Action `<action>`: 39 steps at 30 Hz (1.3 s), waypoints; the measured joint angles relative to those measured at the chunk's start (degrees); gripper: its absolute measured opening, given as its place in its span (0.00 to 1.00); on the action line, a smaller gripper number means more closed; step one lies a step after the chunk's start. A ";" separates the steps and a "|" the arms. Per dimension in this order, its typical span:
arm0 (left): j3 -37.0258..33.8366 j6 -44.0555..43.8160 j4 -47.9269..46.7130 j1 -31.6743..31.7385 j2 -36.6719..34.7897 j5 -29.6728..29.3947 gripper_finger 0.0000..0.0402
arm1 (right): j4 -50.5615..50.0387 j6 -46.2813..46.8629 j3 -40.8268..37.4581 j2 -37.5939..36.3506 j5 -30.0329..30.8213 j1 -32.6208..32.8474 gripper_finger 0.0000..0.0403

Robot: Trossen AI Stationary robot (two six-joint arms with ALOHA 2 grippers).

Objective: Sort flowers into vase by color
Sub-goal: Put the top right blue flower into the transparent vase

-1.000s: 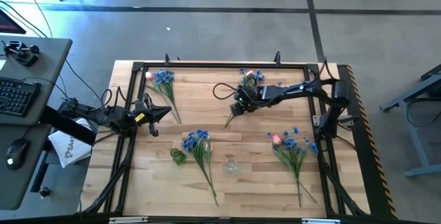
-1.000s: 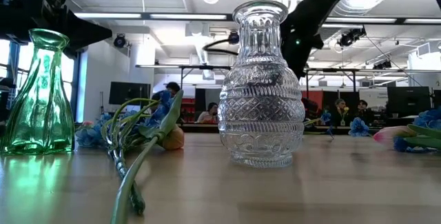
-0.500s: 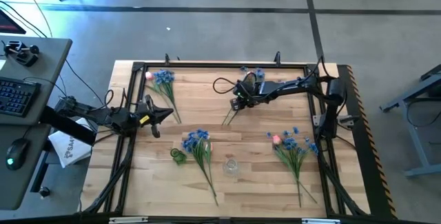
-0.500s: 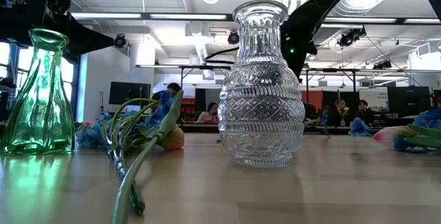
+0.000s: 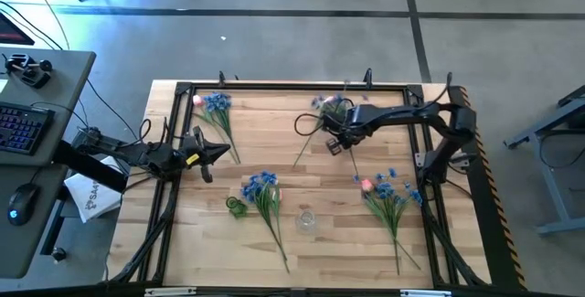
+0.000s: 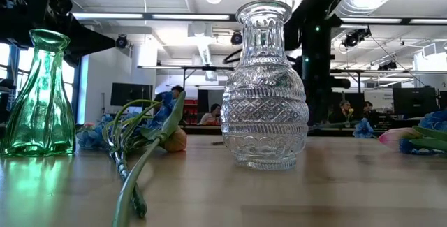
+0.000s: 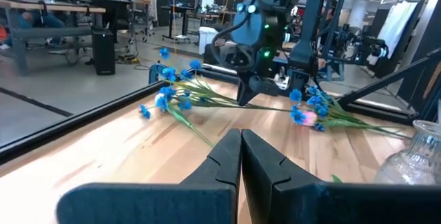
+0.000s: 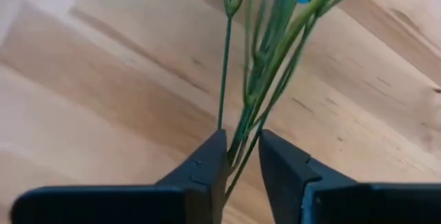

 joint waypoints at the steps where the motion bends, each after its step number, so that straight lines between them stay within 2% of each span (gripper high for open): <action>1: 0.02 -0.32 0.01 0.00 0.00 0.00 0.00 | 0.11 -0.26 0.00 -0.08 -0.04 0.11 0.23; 9: 0.01 -1.96 -0.01 0.00 0.02 0.00 0.00 | 8.34 0.03 -4.83 0.16 0.40 0.26 0.54; 11: 0.00 -1.99 0.01 0.00 0.00 0.00 0.00 | 11.56 0.73 -6.25 0.16 0.36 0.07 0.58; 14: 0.01 -1.99 0.01 0.00 0.00 0.00 0.00 | 14.47 2.18 -7.63 0.16 0.71 -0.51 0.60; 16: 0.01 -1.99 0.01 0.00 0.00 0.00 0.00 | 15.89 2.95 -8.38 0.16 1.95 -0.82 0.56; 19: 0.00 -1.97 -0.01 0.04 0.00 -0.01 0.00 | 18.41 3.16 -9.91 0.16 1.95 -1.40 0.46; 27: 0.01 -2.05 -0.01 0.04 0.00 -0.02 0.00 | 21.33 4.28 -12.96 -0.39 4.83 -0.51 0.04; 31: 0.00 -1.99 0.00 0.04 0.00 -0.02 0.00 | 20.95 1.28 -13.60 -3.78 7.03 1.17 0.04; 34: 0.02 -2.00 -0.01 0.04 0.01 -0.02 0.00 | 24.49 -2.42 -13.63 -10.22 10.30 3.20 0.01; 37: 0.00 -1.97 -0.01 0.04 0.02 -0.02 0.00 | 32.62 -5.25 -17.90 -18.11 13.76 5.45 0.01; 39: 0.00 -1.99 0.04 0.02 0.00 -0.02 0.00 | 44.77 -9.48 -23.24 -23.97 13.68 7.03 0.01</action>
